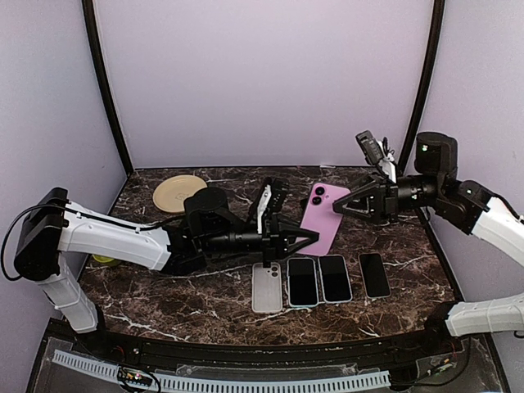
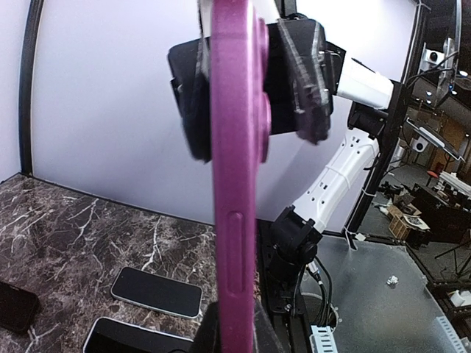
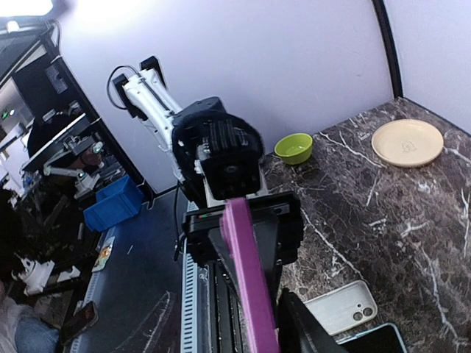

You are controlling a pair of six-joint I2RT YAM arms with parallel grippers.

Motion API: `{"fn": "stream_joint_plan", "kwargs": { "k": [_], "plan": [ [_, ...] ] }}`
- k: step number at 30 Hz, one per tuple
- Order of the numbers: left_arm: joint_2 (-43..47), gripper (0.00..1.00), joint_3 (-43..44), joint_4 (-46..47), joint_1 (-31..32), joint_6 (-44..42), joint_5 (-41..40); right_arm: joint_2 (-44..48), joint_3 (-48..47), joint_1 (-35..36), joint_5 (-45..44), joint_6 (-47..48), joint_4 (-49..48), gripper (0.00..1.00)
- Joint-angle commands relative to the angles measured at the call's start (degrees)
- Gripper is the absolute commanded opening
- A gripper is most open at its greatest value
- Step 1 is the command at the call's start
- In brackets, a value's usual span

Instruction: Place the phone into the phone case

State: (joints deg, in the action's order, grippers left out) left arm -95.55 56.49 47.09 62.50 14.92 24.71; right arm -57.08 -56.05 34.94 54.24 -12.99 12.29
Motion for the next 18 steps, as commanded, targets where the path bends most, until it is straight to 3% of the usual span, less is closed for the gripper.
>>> {"fn": "stream_joint_plan", "kwargs": {
  "k": [1, 5, 6, 8, 9, 11, 13, 15, 18],
  "plan": [
    [3.4, 0.0, 0.2, 4.8, -0.4, 0.7, 0.6, -1.5, -2.2, 1.6, -2.6, 1.1, 1.1, 0.31],
    [4.0, 0.0, -0.2, 3.6, -0.5, -0.4, -0.1, -1.2, -2.9, 1.7, -5.5, -1.2, 0.1, 0.01],
    [4.2, 0.0, -0.2, 2.5, -0.5, -1.4, -0.8, -1.1, -2.9, 1.6, -6.3, -2.1, -0.5, 0.0],
    [4.7, 0.18, -0.2, 0.5, -0.5, -3.3, -2.0, -1.0, -3.2, 1.6, -8.6, -4.5, -1.4, 0.0],
    [5.3, 0.39, -0.3, -0.8, -0.5, -4.1, -2.6, -1.3, -3.6, 1.6, -10.4, -5.7, -1.2, 0.0],
    [6.6, 0.61, -0.7, -3.1, -0.5, -7.0, -6.1, -2.3, -5.1, 1.7, -14.0, -7.5, 0.2, 0.0],
    [8.4, 0.66, -1.4, -5.9, -0.3, -10.7, -12.4, -3.8, -7.2, 1.6, -17.6, -9.9, 2.4, 0.0],
    [10.6, 0.67, -1.8, -8.6, 0.4, -15.6, -25.7, -5.9, -10.1, 1.7, -23.2, -13.7, 7.0, 0.0],
    [13.0, 0.68, -3.1, -9.3, 2.8, -31.7, -35.8, -10.7, -16.1, 1.5, -27.7, -18.5, 14.3, 0.0]
  ]
}}
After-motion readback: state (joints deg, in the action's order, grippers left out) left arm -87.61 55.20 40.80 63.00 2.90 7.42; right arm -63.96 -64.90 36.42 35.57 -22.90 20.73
